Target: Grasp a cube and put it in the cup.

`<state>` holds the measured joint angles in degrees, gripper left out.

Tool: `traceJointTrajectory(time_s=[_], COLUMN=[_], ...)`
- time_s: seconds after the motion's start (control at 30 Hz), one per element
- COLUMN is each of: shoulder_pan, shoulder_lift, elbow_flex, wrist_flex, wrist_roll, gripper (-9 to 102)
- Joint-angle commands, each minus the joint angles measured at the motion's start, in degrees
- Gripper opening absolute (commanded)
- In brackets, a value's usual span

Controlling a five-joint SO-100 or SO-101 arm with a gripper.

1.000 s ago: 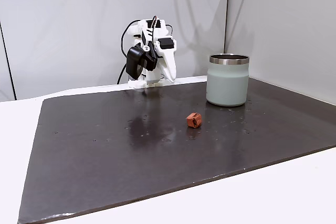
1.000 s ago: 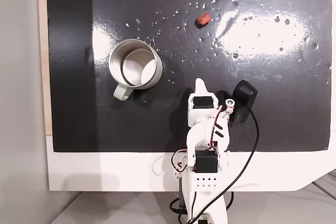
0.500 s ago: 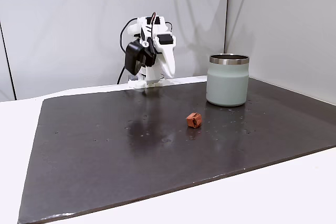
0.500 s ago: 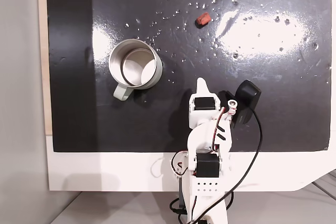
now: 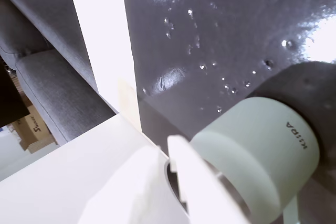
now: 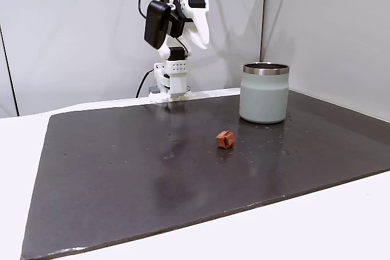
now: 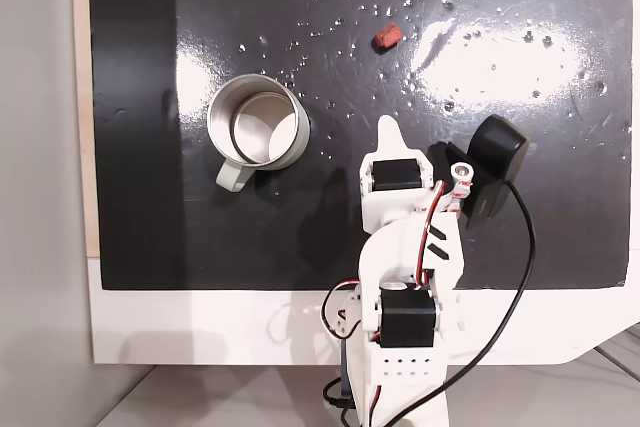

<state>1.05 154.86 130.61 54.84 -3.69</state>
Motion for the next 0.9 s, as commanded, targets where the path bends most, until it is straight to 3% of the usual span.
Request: traceJointTrajectory(time_s=[0.0,0.47,0.87], shoulder_pan=[1.8,6.4,3.9], shoulder_lift=[-6.8,-42.1,-67.1], elbow_flex=[-9.1,-35.8,-58.5], wrist_flex=[0.4,0.4,7.6], wrist_roll=[-1.5,-5.6,-13.3], gripper=[0,0,0])
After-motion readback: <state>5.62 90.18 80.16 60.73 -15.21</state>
